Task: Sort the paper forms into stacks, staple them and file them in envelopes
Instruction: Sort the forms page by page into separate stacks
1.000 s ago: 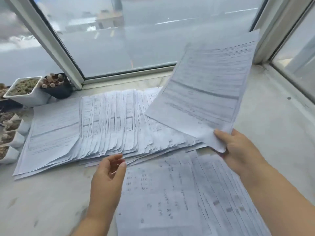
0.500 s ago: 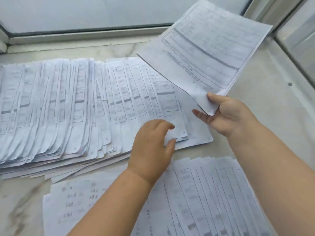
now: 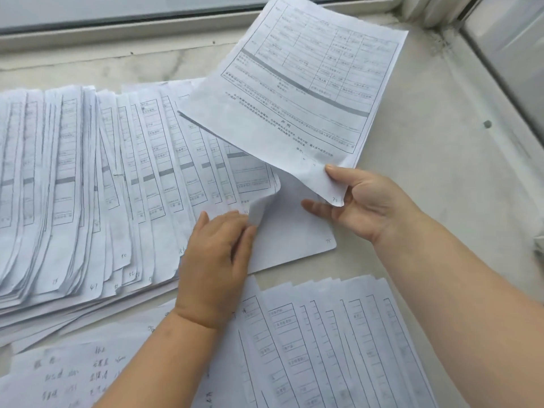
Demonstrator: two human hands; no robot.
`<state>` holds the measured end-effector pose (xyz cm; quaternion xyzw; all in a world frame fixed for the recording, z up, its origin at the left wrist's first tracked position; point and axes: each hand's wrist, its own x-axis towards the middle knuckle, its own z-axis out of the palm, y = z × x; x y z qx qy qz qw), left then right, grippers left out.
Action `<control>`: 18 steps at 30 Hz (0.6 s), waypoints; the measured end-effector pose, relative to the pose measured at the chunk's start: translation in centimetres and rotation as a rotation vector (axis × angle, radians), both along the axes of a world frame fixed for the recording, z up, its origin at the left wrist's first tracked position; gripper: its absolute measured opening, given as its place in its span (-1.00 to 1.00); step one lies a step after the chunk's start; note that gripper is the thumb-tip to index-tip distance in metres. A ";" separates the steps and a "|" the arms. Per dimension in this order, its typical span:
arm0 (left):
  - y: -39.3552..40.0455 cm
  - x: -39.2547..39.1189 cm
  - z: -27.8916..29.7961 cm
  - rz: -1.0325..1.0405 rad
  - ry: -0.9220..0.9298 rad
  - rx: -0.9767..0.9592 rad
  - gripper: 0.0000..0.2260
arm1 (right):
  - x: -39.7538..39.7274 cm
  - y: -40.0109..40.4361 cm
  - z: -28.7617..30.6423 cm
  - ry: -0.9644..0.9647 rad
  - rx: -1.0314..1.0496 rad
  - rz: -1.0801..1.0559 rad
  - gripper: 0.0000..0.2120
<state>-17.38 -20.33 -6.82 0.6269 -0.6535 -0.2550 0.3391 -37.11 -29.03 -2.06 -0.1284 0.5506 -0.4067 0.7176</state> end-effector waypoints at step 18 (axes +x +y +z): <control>-1.2 -0.3 2.0 0.147 -0.010 0.059 -0.69 | 1.0 -0.5 -0.8 -0.130 0.016 -0.029 -0.81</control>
